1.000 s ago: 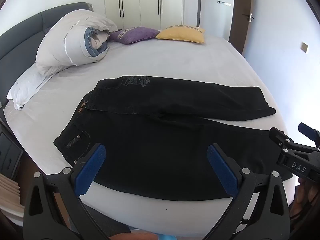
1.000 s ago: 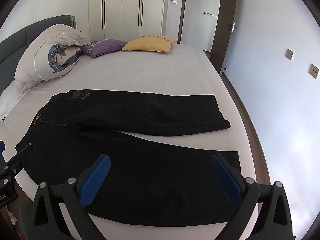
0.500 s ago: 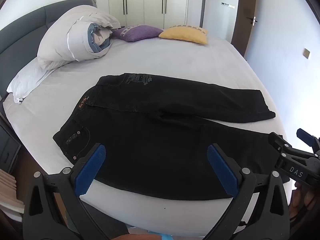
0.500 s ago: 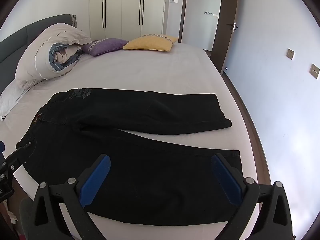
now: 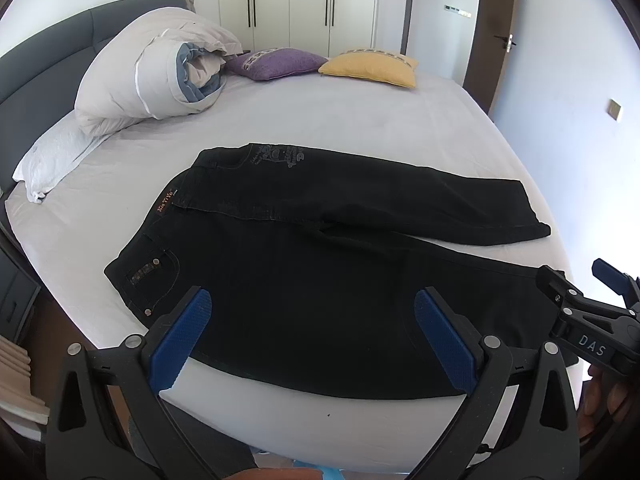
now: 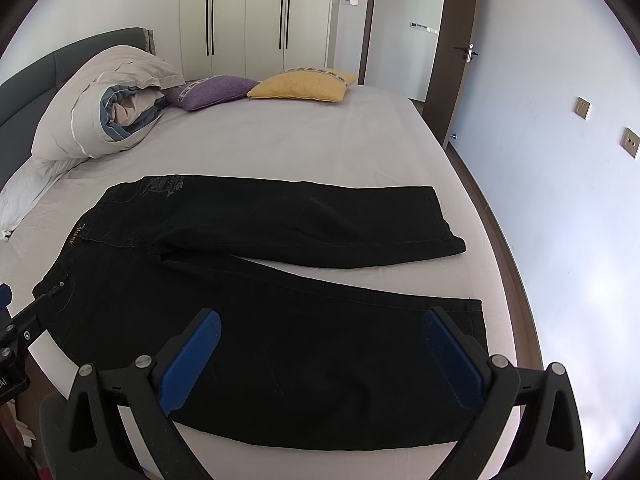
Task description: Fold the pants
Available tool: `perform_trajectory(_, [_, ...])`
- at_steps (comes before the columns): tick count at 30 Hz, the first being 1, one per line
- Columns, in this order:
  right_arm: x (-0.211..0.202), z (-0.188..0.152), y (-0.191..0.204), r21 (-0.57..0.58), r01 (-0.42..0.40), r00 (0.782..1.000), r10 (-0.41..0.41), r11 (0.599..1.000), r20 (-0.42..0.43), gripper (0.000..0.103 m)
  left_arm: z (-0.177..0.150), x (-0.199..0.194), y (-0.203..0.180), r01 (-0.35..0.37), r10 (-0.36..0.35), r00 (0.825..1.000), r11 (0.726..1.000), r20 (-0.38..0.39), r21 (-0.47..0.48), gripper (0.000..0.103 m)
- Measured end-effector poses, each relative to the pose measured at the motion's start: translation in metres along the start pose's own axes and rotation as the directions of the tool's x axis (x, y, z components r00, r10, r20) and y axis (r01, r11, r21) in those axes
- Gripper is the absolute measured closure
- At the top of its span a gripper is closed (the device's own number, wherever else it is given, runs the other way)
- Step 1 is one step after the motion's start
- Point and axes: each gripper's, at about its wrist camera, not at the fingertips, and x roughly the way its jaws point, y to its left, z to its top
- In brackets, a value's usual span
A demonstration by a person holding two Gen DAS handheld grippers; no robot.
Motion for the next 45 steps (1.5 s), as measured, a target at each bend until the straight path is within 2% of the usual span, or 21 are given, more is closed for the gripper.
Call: perform_trajectory(45, [0.001, -0.009, 0.022, -0.003, -0.005, 1.000, 0.005, 1.000, -0.006, 0.000, -0.007, 0.001, 0.006, 0.014, -0.014, 1.000, 0.999, -0.006, -0.034, 0.000])
